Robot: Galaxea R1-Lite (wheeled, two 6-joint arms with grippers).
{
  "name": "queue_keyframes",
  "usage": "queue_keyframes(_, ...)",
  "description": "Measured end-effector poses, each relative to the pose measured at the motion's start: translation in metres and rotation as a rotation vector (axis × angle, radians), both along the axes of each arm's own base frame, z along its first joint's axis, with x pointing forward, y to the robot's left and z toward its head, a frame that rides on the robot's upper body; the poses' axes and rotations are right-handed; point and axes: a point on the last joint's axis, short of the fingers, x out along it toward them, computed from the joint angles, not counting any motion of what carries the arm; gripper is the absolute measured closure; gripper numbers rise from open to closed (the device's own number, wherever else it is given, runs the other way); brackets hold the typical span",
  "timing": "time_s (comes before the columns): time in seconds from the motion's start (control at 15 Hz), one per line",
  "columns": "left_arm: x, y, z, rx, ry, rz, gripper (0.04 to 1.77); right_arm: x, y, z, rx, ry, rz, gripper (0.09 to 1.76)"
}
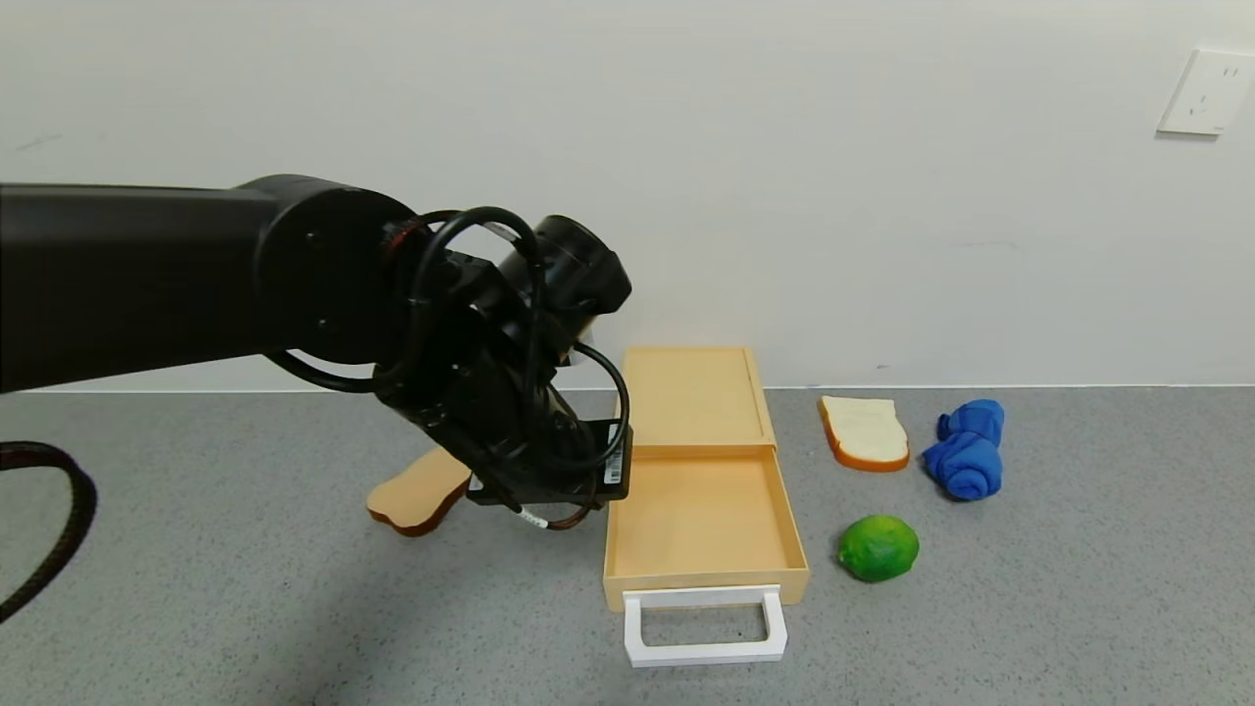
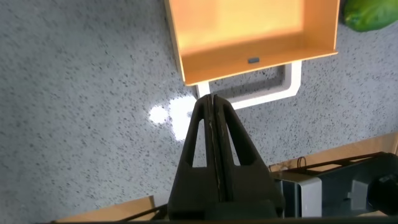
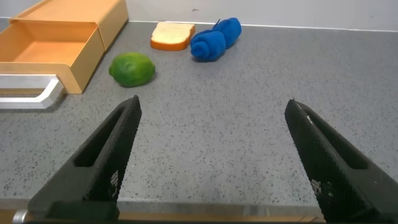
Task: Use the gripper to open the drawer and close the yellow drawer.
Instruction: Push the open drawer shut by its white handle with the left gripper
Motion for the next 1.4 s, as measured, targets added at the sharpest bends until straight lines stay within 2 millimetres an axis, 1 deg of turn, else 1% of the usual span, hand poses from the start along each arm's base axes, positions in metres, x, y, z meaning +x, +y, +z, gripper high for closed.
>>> queue_keyframes(0.33, -0.003, -0.031, -0.02, 0.032, 0.136, 0.024, 1.7, 0.0, 0.0, 0.0, 0.0, 0.0, 0.0, 0.15)
queue_keyframes(0.6, 0.006, -0.048, -0.042, 0.05, 0.193, 0.07, 1.7, 0.0, 0.0, 0.0, 0.0, 0.0, 0.0, 0.15)
queue_keyframes(0.87, 0.011, -0.059, -0.062, 0.07, 0.239, 0.106, 1.7, 0.0, 0.0, 0.0, 0.0, 0.0, 0.0, 0.15)
queue_keyframes(1.4, 0.012, -0.071, -0.088, 0.105, 0.288, 0.135, 1.7, 0.0, 0.0, 0.0, 0.0, 0.0, 0.0, 0.15)
